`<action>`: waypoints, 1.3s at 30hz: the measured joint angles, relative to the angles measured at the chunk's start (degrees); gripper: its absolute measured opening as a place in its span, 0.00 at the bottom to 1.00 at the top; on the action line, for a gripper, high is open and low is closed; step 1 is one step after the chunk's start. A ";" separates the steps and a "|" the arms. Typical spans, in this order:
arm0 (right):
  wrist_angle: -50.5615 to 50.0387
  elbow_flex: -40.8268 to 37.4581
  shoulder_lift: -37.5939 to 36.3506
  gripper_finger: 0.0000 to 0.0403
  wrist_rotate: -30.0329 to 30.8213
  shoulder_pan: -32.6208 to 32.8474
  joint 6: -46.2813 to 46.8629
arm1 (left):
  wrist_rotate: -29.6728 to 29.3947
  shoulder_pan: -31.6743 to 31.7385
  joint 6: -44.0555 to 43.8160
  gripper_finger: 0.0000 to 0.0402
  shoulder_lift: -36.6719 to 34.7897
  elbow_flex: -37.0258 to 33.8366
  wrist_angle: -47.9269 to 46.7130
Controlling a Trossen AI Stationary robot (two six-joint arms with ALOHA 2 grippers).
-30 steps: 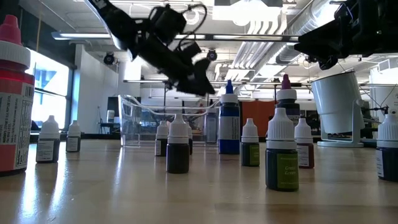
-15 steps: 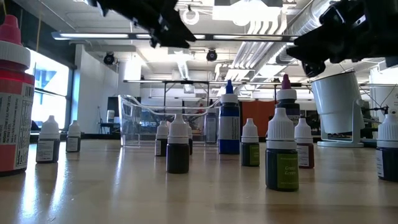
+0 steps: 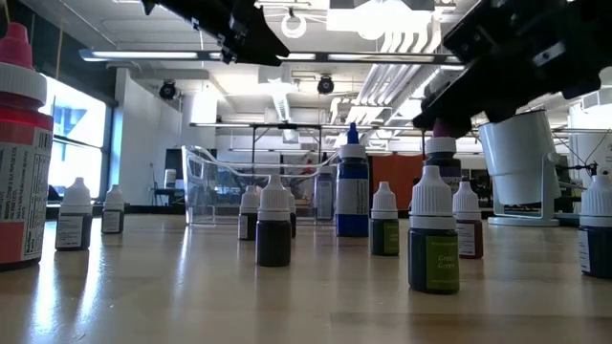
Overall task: Pick & Place food coloring
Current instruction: Put the large purple food coloring bottle into the transparent bin
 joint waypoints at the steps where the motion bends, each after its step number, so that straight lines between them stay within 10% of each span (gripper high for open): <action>1: 0.14 0.29 1.11 0.35 2.53 0.63 0.16 | 0.00 0.00 0.21 0.58 0.00 0.00 0.06; 39: 3.76 0.26 6.71 0.27 9.53 3.46 9.39 | -0.09 0.00 0.67 0.58 0.02 0.00 0.10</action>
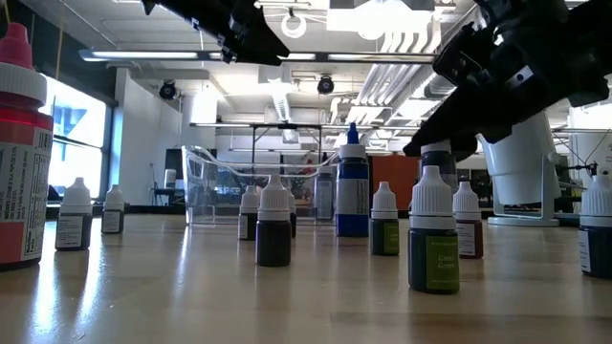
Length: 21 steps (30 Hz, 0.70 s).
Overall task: Pick & Place food coloring
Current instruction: Put the large purple food coloring bottle into the transparent bin
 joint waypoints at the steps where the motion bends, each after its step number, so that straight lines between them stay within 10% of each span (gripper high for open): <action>1: 0.94 -0.02 0.02 0.27 -0.45 -0.01 -0.15 | 0.00 0.00 0.75 0.58 0.00 0.00 0.00; 21: -5.76 3.78 -0.04 0.51 -4.90 -0.03 -1.83 | -0.04 0.00 3.40 0.58 0.02 0.00 0.00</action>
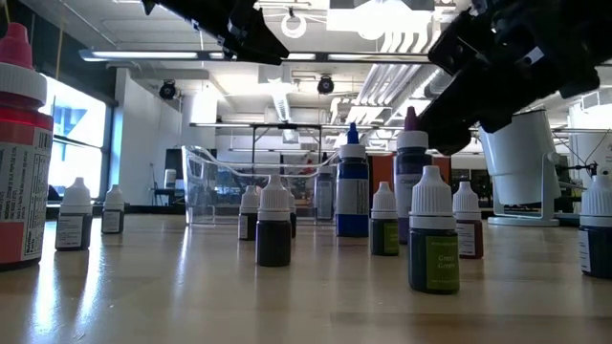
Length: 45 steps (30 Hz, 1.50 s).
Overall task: Pick & Place food coloring
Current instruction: Put the large purple food coloring bottle into the transparent bin
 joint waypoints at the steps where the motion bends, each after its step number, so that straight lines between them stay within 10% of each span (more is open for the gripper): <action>1: -3.13 1.52 -0.02 0.51 -0.64 0.00 0.02 | 0.00 0.00 0.01 0.58 0.00 0.00 -0.01; 15: -36.33 22.11 0.02 0.51 -2.56 0.04 -5.86 | 0.04 0.00 0.03 0.58 0.00 0.00 -0.04; 45: -25.31 16.81 7.87 0.49 -6.52 0.00 -6.16 | 0.07 0.02 0.04 0.58 0.00 0.00 -1.52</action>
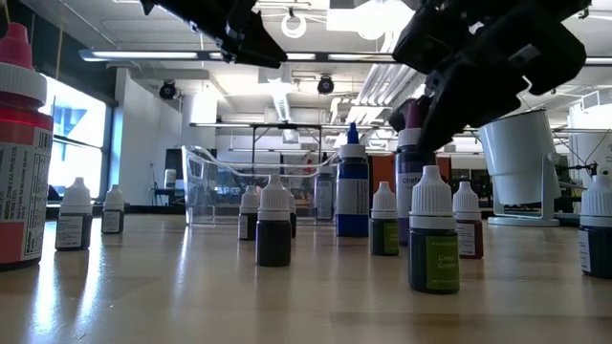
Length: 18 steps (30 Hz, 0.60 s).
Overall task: Pick & Place food coloring
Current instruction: Put the large purple food coloring bottle into the transparent bin
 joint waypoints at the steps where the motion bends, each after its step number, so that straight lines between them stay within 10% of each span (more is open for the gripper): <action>1: 0.45 0.00 -0.05 0.49 -0.02 0.00 -0.04 | 0.00 0.00 -0.01 0.58 0.00 0.00 0.10; 18: 1.67 0.03 -0.24 0.33 0.09 -0.02 -0.46 | 0.00 0.00 -0.01 0.58 0.00 0.00 0.23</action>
